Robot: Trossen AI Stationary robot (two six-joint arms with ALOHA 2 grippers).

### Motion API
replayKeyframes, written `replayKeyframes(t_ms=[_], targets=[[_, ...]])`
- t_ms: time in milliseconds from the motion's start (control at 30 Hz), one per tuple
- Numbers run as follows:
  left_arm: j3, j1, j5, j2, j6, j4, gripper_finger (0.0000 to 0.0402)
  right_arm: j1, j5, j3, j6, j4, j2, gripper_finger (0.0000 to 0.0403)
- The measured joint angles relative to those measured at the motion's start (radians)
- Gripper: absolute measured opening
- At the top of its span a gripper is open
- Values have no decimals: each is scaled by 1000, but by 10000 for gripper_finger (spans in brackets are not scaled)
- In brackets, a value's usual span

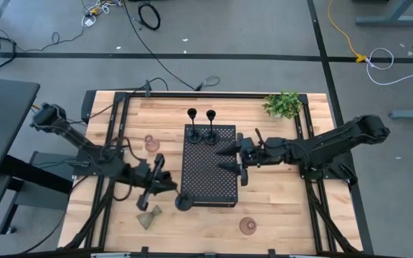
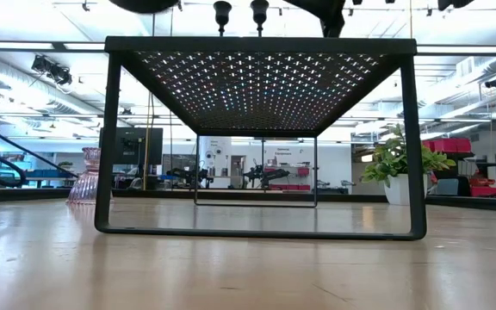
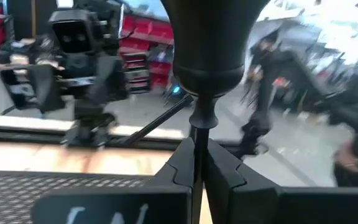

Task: Pick & Place candle stick holders
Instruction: Put the black candle holder on the shelf aligned with the other black candle holder

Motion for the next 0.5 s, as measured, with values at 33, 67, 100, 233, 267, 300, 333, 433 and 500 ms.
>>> replayKeyframes(t_ms=[33, 67, 100, 233, 267, 300, 333, 433, 500], targets=[[30, 16, 10, 0, 2, -56, 14, 3, -2, 0, 4, 14, 14, 220], [57, 30, 26, 3, 3, -103, 14, 6, -9, 0, 6, 26, 26, 220], [81, 45, 44, 8, 3, -136, 14, 9, -16, 0, 6, 50, 42, 220], [135, 83, 90, 8, 50, -180, 14, 18, -19, 31, -31, 79, 87, 220], [140, 96, 91, 10, 54, -179, 14, 19, -19, 44, -42, 80, 96, 220], [141, 108, 97, 12, 55, -181, 14, 21, -18, 55, -55, 81, 105, 220], [141, 122, 106, 12, 55, -185, 14, 23, -18, 63, -64, 78, 113, 220], [141, 164, 136, 13, 55, -181, 14, 25, -18, 86, -81, 74, 136, 220], [141, 190, 153, 13, 49, -183, 14, 25, -18, 99, -82, 80, 148, 220]])
